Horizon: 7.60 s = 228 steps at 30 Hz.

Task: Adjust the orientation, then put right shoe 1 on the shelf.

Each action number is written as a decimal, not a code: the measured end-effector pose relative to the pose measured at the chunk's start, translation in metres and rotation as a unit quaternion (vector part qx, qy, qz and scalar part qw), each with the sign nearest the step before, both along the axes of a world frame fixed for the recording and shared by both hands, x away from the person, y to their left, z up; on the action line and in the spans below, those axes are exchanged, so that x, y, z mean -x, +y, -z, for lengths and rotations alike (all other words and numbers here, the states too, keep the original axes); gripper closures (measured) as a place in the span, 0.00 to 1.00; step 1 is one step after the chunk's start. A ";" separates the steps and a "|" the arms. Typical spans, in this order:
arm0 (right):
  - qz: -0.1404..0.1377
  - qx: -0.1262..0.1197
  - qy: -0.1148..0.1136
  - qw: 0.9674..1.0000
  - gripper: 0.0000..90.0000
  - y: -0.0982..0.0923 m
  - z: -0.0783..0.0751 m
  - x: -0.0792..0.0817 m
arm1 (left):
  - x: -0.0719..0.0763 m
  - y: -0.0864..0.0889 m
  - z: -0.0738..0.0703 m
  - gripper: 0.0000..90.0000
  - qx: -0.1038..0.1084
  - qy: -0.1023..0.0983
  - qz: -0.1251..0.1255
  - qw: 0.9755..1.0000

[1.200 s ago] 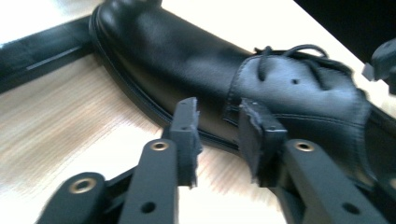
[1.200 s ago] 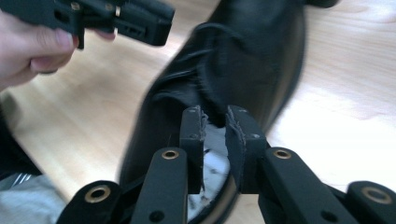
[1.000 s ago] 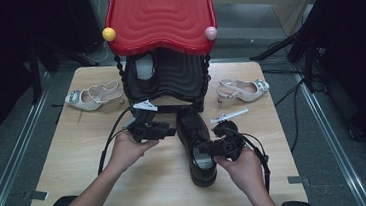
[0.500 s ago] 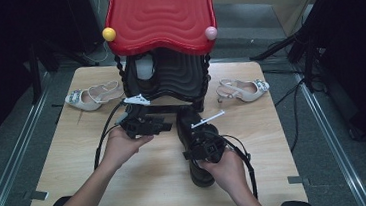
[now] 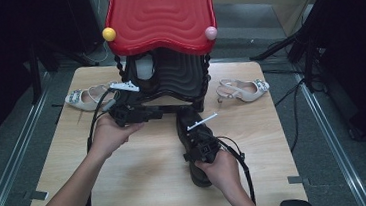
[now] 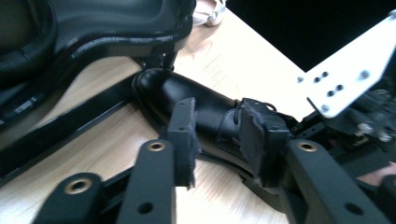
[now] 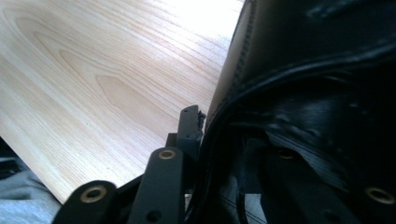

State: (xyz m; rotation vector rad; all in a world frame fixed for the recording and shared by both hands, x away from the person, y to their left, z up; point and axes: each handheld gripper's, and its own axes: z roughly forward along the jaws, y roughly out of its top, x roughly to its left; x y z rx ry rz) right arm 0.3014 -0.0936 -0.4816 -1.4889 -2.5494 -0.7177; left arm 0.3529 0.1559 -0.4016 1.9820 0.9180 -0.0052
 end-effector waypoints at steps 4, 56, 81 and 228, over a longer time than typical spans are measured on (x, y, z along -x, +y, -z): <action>0.003 -0.006 0.005 1.000 0.90 -0.003 0.000 -0.001 | -0.004 0.005 -0.015 0.81 -0.003 -0.006 0.000 1.000; -0.029 -0.120 -0.057 0.991 0.97 -0.054 -0.128 0.007 | -0.071 0.027 -0.169 1.00 -0.039 -0.108 -0.061 0.991; 0.028 -0.087 -0.164 0.982 0.97 -0.015 -0.131 -0.058 | -0.085 0.017 -0.154 1.00 -0.065 -0.111 -0.066 0.989; 0.070 -0.109 -0.253 0.959 1.00 -0.002 -0.074 -0.099 | -0.086 0.015 -0.151 1.00 -0.042 -0.101 -0.077 0.991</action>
